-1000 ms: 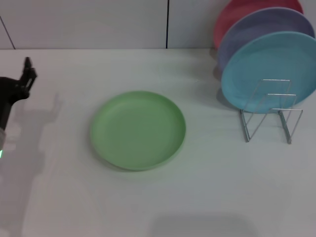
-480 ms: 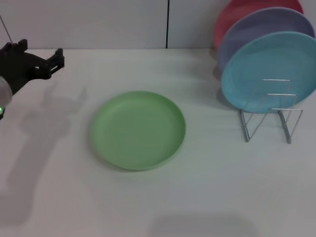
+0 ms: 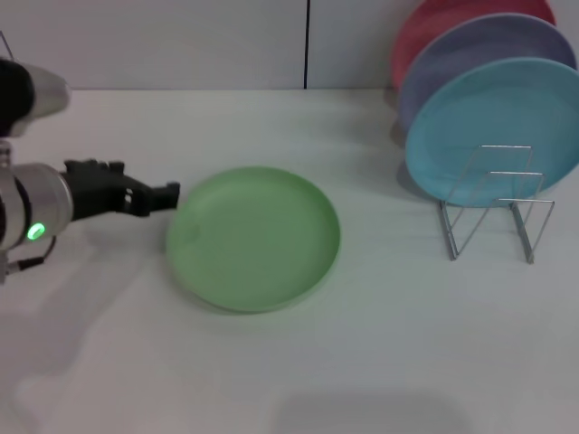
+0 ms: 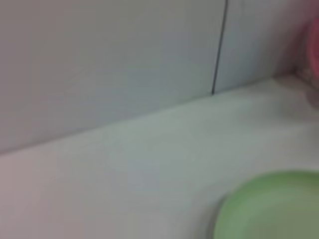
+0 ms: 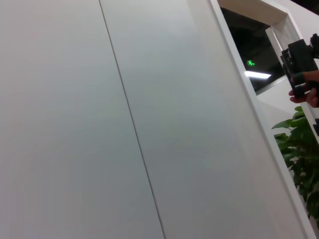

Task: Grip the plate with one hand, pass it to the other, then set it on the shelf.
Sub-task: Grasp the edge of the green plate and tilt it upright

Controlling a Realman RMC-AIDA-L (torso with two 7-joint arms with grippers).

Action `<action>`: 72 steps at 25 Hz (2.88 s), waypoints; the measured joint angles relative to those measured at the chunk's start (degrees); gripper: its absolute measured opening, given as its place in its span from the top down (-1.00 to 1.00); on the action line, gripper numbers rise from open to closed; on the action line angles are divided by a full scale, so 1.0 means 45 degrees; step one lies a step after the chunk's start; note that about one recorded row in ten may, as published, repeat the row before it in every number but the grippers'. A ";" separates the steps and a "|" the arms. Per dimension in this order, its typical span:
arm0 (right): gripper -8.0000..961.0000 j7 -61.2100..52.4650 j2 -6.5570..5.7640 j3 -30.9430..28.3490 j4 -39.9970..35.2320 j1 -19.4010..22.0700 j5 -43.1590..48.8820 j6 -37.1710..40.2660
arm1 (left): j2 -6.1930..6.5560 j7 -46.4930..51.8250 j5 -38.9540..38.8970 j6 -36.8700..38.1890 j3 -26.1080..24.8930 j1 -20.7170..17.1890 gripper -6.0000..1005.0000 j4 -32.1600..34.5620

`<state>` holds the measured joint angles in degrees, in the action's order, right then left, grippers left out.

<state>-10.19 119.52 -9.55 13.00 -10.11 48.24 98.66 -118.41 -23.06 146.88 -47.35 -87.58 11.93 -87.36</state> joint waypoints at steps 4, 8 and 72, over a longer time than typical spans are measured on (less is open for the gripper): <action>-0.73 -0.0001 0.0002 0.0062 0.0004 0.0002 0.0004 -0.0025 | -0.0003 0.0098 0.0045 0.0014 0.0086 0.0470 -0.56 0.1037; -0.73 -0.0001 0.0007 0.0068 0.0004 0.0027 0.0004 -0.0029 | -0.0010 0.0104 -0.0007 0.0009 0.0088 0.0914 -0.55 0.1914; -0.73 0.0000 0.0022 0.0130 0.0038 0.0064 0.0002 0.0059 | -0.0035 0.0124 -0.0170 -0.0040 0.0303 0.2697 -0.13 0.4666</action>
<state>-10.19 119.62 -8.96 13.17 -9.82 48.25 98.93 -118.56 -22.51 146.12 -47.53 -86.22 24.07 -66.37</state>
